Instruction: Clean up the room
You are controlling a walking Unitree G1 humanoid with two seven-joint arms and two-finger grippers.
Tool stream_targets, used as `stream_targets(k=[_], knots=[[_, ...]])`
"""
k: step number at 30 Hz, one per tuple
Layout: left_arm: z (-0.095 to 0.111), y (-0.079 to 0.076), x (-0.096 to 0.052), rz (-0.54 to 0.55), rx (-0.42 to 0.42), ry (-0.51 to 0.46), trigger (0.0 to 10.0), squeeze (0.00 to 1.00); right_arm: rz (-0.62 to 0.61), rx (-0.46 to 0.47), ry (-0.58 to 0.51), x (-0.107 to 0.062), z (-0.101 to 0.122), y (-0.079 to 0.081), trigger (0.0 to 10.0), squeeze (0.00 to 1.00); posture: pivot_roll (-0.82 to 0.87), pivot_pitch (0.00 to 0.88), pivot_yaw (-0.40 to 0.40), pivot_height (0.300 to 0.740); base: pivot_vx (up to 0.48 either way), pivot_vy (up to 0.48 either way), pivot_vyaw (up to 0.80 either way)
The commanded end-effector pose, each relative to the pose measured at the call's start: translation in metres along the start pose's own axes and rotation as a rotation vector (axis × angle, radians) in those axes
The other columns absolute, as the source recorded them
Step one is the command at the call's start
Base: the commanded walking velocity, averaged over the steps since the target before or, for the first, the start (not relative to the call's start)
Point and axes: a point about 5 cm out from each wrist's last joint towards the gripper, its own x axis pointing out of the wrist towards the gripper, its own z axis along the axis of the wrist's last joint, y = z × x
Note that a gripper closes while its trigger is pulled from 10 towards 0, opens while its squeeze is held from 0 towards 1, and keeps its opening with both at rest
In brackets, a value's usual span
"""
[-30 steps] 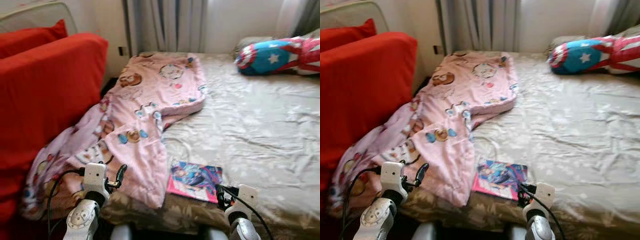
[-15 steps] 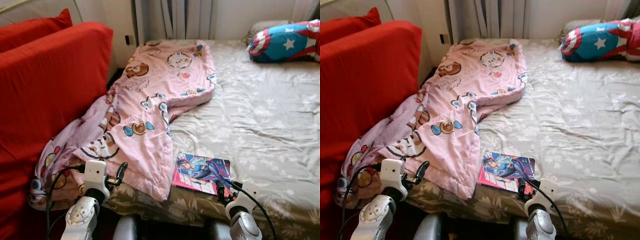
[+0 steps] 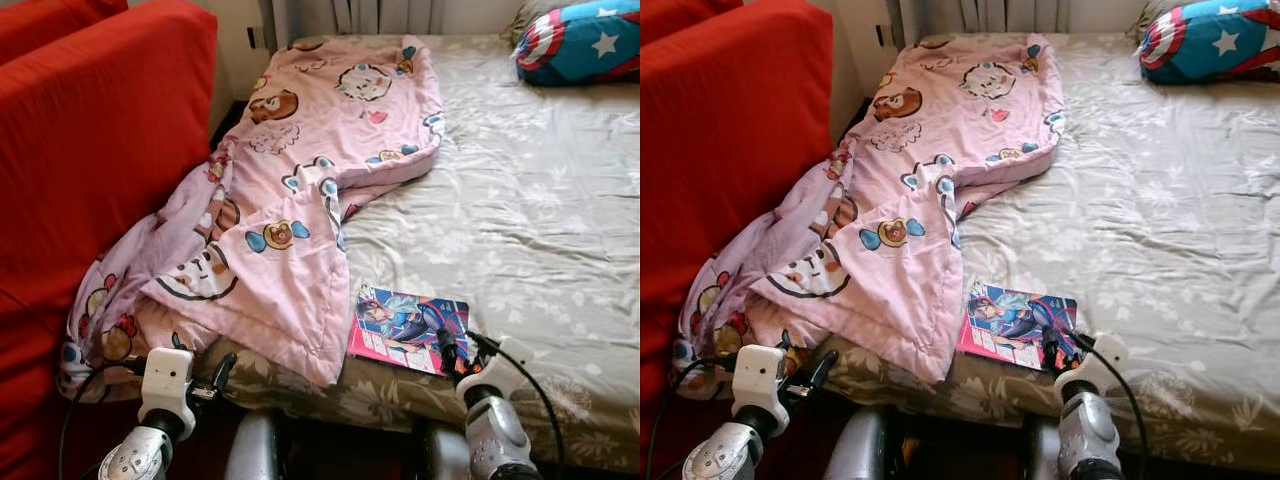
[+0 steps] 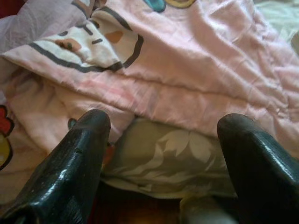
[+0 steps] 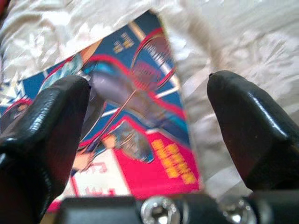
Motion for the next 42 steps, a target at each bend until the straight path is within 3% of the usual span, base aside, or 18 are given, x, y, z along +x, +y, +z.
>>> stream_targets(k=[1,2,4,6,13,22,33,42], knots=[[-0.003,0.003,-0.005,0.004,0.007,0.028,10.0,0.0,0.003,0.032,0.026,-0.002,-0.007,0.0,10.0,0.0,0.16,0.193,0.079,0.598,0.0,0.0,0.0],[-0.003,0.003,-0.006,0.002,0.012,0.03,10.0,0.0,0.001,0.041,0.031,-0.002,-0.007,-0.002,10.0,0.0,0.17,0.195,0.082,0.598,0.0,0.0,0.0],[-0.001,0.004,-0.008,-0.005,0.036,0.034,10.0,0.0,-0.02,0.184,0.034,-0.002,-0.007,-0.006,10.0,0.0,0.18,0.198,0.086,0.598,0.0,0.0,0.0],[0.0,0.005,-0.009,-0.008,0.045,0.034,10.0,0.0,-0.01,0.26,0.035,-0.001,-0.008,-0.005,10.0,0.0,0.19,0.203,0.088,0.598,0.0,0.0,0.0],[0.002,0.008,-0.014,-0.008,0.052,0.044,10.0,0.0,0.076,0.288,0.091,-0.002,-0.015,0.004,10.0,0.0,0.2,0.212,0.094,0.598,0.0,0.0,0.0],[0.003,0.006,-0.018,-0.012,0.054,0.053,10.0,0.0,0.078,0.33,0.118,-0.005,-0.019,-0.002,10.0,0.0,0.2,0.224,0.092,0.598,0.0,0.0,0.0],[0.009,0.002,-0.02,-0.025,0.06,0.038,10.0,0.0,0.104,0.53,0.15,-0.01,-0.028,-0.002,10.0,0.0,0.21,0.245,0.09,0.598,0.0,0.0,0.0],[0.01,0.002,-0.025,-0.024,0.064,0.043,10.0,0.0,0.076,0.755,0.166,-0.019,-0.041,-0.006,10.0,0.0,0.22,0.266,0.091,0.598,0.0,0.0,0.0]])
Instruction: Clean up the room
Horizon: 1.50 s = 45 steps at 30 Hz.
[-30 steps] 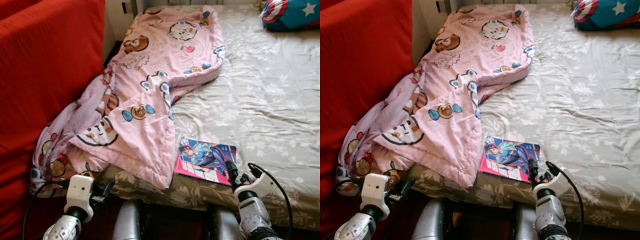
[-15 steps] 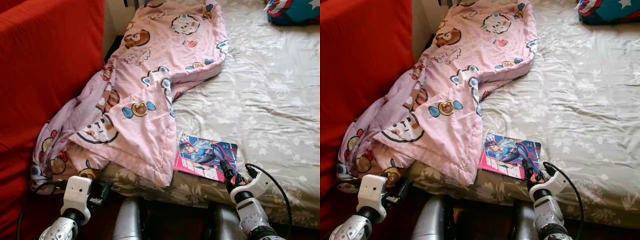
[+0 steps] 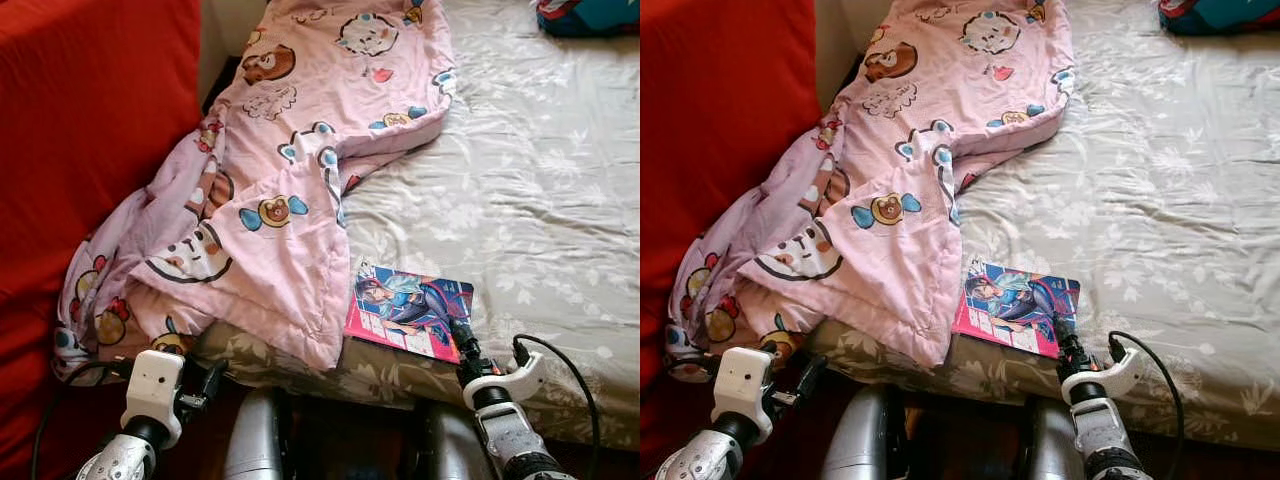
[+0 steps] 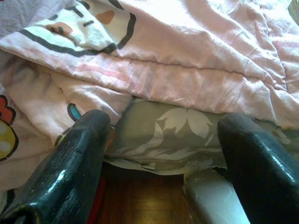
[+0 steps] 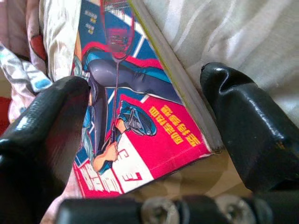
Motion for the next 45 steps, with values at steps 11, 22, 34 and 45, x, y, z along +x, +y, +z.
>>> stream_targets(k=[11,22,34,45], knots=[[-0.004,-0.001,-0.008,-0.005,0.01,0.043,10.0,0.0,-0.186,0.035,0.246,-0.021,-0.052,-0.024,10.0,0.0,0.23,0.274,0.088,0.598,0.0,0.0,0.0],[-0.004,-0.004,-0.008,-0.017,0.017,0.047,10.0,0.0,-0.118,0.013,0.316,-0.013,-0.061,-0.01,10.0,0.0,0.23,0.275,0.083,0.598,0.0,0.0,0.0],[-0.005,-0.007,-0.009,-0.035,0.034,0.05,10.0,0.0,-0.062,-0.008,0.383,-0.014,-0.073,-0.005,6.9,0.0,0.23,0.273,0.082,0.598,0.0,0.0,0.0],[-0.005,-0.008,-0.007,-0.033,0.04,0.046,10.0,0.0,-0.051,-0.025,0.389,-0.014,-0.072,-0.005,0.0,0.0,0.22,0.265,0.08,0.598,0.0,0.0,0.0]])
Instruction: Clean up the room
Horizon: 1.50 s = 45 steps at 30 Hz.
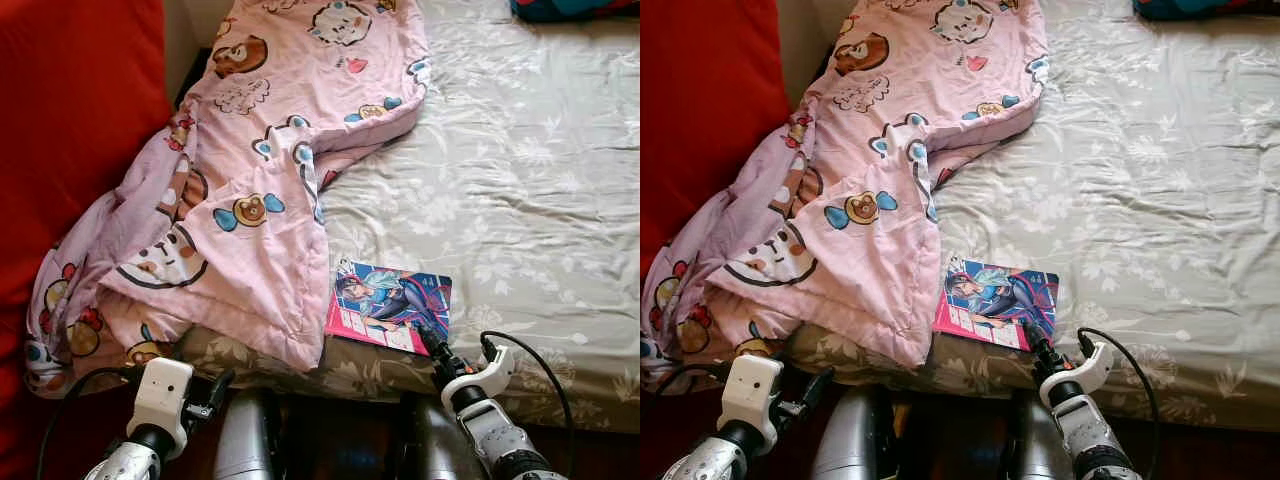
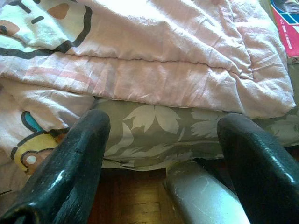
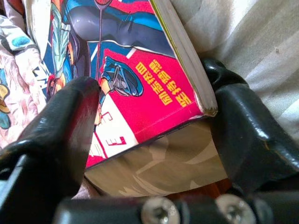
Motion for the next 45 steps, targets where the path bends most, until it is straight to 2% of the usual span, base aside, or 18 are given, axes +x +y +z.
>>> stream_targets(k=[1,10,21,24,27,29,33,38,40,41,42,43,45], knots=[[-0.003,0.0,-0.004,-0.002,0.01,0.015,10.0,0.0,-0.047,0.064,0.182,-0.008,-0.047,-0.008,0.0,0.0,0.23,0.264,0.079,0.598,0.0,0.0,0.0],[-0.003,0.001,0.0,0.005,0.012,0.012,10.0,0.0,-0.043,0.062,0.168,-0.007,-0.046,-0.008,0.0,0.0,0.22,0.247,0.077,0.598,0.0,0.0,0.0],[-0.004,-0.001,0.009,0.013,0.013,0.003,10.0,0.0,0.005,0.058,0.077,-0.004,-0.03,-0.004,0.0,0.0,0.21,0.213,0.065,0.598,0.0,0.0,0.0],[-0.004,-0.003,0.014,0.012,0.015,-0.005,10.0,0.0,0.01,0.031,0.027,-0.003,-0.021,-0.003,0.0,0.0,0.2,0.197,0.061,0.598,0.0,0.0,0.0],[-0.004,-0.007,0.021,0.0,0.027,-0.015,10.0,0.0,0.075,-0.017,-0.046,0.0,-0.009,0.004,0.0,0.0,0.19,0.169,0.053,0.598,0.0,0.0,0.0],[-0.004,-0.008,0.022,0.003,0.02,-0.018,10.0,0.0,0.109,-0.024,-0.089,0.001,-0.003,0.008,0.0,0.0,0.19,0.169,0.053,0.598,0.0,0.0,0.0],[-0.006,-0.009,0.036,0.013,0.011,-0.025,10.0,0.0,0.179,-0.025,-0.199,0.003,0.014,0.018,0.0,0.0,0.15,0.12,0.043,0.598,0.0,0.0,0.0],[-0.01,-0.011,0.05,0.021,0.002,-0.031,10.0,0.0,0.26,-0.085,-0.253,0.002,0.019,0.03,0.0,0.0,0.11,0.062,0.033,0.598,0.0,0.0,0.0],[-0.01,-0.011,0.057,0.034,-0.014,-0.03,10.0,0.0,0.234,-0.115,-0.261,0.003,0.021,0.03,0.0,0.0,0.1,0.047,0.031,0.598,0.0,0.0,0.0],[-0.011,-0.01,0.058,0.048,-0.028,-0.028,10.0,0.0,0.185,-0.184,-0.254,0.002,0.02,0.027,0.5,0.0,0.09,0.036,0.029,0.598,0.0,0.0,0.0],[-0.012,-0.009,0.06,0.063,-0.049,-0.026,10.0,0.0,0.132,-0.276,-0.254,0.001,0.019,0.025,6.7,0.0,0.08,0.029,0.029,0.598,0.0,0.0,0.0],[-0.014,-0.007,0.064,0.088,-0.083,-0.022,10.0,0.0,0.063,-0.371,-0.267,-0.001,0.018,0.022,10.0,0.0,0.06,0.011,0.024,0.598,0.0,0.0,0.0],[-0.017,-0.005,0.068,0.111,-0.116,-0.017,10.0,0.0,-0.019,-0.405,-0.287,-0.004,0.019,0.016,10.0,0.0,0.05,0.0,0.02,0.598,0.0,0.0,0.0]])
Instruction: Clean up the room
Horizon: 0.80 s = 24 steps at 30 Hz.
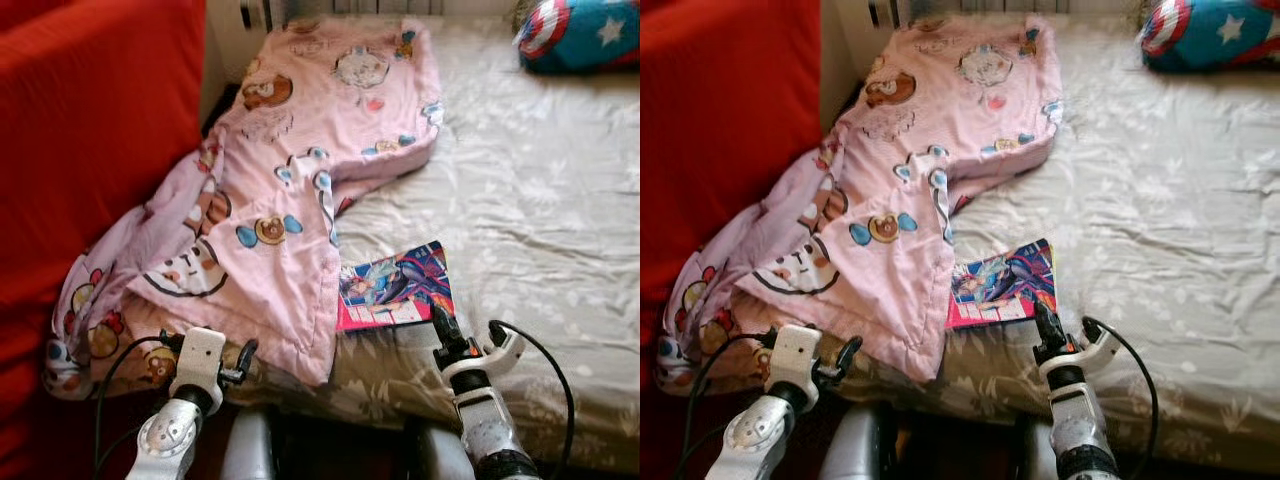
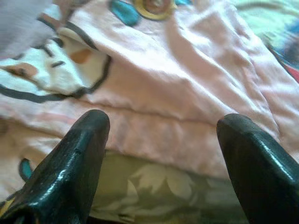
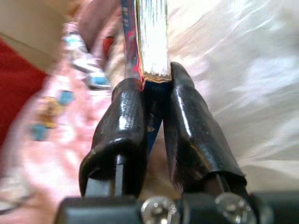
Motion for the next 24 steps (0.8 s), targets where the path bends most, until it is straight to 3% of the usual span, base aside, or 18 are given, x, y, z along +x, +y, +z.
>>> stream_targets(k=[1,2,4,5,7,12,17,24], knots=[[-0.008,0.007,0.0,0.047,-0.041,0.021,10.0,0.0,-0.083,-0.094,-0.02,-0.005,0.003,-0.008,10.0,0.0,0.05,0.0,0.019,0.598,0.0,0.0,0.0],[-0.01,0.008,0.003,0.067,-0.069,0.026,10.0,0.0,-0.079,-0.252,-0.009,-0.009,0.005,-0.008,10.0,0.0,0.04,0.0,0.014,0.598,0.0,0.0,0.0],[-0.015,0.009,0.005,0.087,-0.086,0.037,10.0,0.0,-0.086,-0.412,-0.002,-0.015,0.005,-0.008,10.0,0.0,0.03,0.0,0.01,0.598,0.0,0.0,0.0],[-0.016,0.009,0.006,0.09,-0.088,0.04,10.0,0.0,-0.086,-0.435,-0.005,-0.015,0.006,-0.008,10.0,0.0,0.02,0.0,0.003,0.598,0.0,0.0,0.0],[-0.02,0.01,0.006,0.11,-0.099,0.049,10.0,0.0,-0.066,-0.42,-0.033,-0.018,0.007,-0.006,10.0,0.0,0.02,0.0,-0.001,0.602,0.0,0.0,0.0],[-0.036,0.011,0.007,0.151,-0.118,0.09,10.0,0.0,-0.097,-0.529,-0.053,-0.018,0.009,-0.004,10.0,0.0,0.01,0.0,-0.022,0.641,0.0,0.0,0.0],[-0.047,0.009,0.004,0.161,-0.123,0.125,10.0,0.0,-0.069,-0.572,-0.075,-0.012,0.015,0.004,10.0,0.0,0.0,0.0,-0.033,0.676,0.0,0.0,0.0],[-0.062,0.007,-0.002,0.163,-0.122,0.187,10.0,0.0,-0.06,-0.585,-0.074,-0.009,0.016,0.007,10.0,0.0,0.0,0.0,-0.045,0.721,0.0,0.0,0.0]])
